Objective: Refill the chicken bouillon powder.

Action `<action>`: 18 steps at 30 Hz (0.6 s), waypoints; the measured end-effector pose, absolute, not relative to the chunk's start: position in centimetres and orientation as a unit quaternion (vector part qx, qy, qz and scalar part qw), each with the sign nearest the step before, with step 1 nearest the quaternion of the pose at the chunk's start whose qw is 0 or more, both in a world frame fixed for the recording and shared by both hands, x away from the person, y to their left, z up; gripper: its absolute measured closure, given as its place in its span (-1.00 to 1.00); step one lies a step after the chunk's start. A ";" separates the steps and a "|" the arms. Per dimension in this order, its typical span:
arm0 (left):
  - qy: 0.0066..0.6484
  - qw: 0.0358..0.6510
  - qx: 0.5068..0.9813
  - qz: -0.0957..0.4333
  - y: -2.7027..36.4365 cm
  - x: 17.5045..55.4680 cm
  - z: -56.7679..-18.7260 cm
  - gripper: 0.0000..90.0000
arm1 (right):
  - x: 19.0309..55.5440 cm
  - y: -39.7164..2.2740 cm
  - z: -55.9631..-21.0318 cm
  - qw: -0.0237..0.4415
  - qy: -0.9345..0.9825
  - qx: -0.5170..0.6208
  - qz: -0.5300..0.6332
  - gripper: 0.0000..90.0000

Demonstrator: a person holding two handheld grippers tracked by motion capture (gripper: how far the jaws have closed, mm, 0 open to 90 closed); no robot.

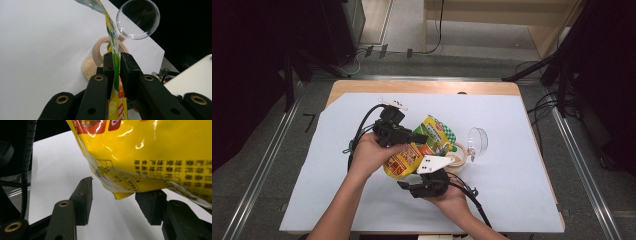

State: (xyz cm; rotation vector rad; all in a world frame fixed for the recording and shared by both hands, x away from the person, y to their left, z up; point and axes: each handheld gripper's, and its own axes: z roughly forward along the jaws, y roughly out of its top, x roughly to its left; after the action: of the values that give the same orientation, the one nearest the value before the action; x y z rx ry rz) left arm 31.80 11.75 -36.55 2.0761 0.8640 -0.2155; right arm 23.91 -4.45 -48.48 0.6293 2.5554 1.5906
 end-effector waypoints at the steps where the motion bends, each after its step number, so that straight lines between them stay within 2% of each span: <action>1: 0.344 0.427 0.832 -0.088 11.8 31.8 -36.6 0.90 | 23.9 -4.4 -48.5 0.033 0.831 0.205 0.516 0.10; 4: 0.339 0.426 0.834 -0.094 12.1 31.7 -36.5 0.97 | 23.8 -4.4 -48.5 0.034 0.833 0.202 0.513 0.10; 18: 0.311 0.441 0.836 -0.099 13.6 31.1 -35.8 0.98 | 23.7 -4.6 -48.1 0.046 0.830 0.195 0.521 0.08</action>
State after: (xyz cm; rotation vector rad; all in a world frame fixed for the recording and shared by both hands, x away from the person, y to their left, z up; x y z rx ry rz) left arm 31.10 13.56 -35.78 2.0755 0.7723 -0.2450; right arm 23.69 -4.60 -48.10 0.5944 2.5331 1.5888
